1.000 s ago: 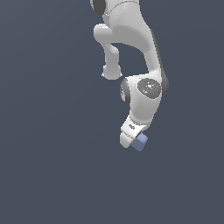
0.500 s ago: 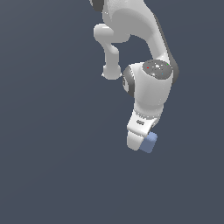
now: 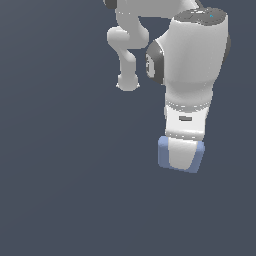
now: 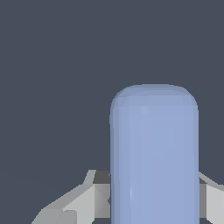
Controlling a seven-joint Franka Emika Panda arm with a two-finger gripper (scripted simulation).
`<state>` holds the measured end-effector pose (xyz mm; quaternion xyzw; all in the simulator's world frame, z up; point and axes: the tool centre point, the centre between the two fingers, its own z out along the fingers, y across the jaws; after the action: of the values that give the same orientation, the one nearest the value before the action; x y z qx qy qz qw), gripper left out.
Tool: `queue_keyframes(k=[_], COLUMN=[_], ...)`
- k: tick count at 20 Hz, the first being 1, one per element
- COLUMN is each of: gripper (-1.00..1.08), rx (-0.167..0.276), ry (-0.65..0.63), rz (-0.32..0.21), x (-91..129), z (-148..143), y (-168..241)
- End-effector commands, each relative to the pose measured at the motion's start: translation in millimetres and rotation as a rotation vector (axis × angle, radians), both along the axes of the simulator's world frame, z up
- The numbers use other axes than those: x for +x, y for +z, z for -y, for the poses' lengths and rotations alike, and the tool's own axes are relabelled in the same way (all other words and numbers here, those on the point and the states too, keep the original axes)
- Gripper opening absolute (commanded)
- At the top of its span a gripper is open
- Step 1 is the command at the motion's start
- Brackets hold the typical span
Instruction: Pick up the object and move it to a goal position.
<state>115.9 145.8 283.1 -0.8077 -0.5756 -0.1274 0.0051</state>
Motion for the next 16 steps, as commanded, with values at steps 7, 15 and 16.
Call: queue_keyframes(k=[7, 15, 16], gripper=[-1.00, -1.00, -1.00], rx=[0.057, 0.108, 0.113], ry=[0.204, 0.378, 0.395], rz=[0.112, 0.206, 0.215], x=[14.3, 14.8, 14.3], z=[-20.0, -34.1, -35.3], y=[97.1, 181.9, 190.2])
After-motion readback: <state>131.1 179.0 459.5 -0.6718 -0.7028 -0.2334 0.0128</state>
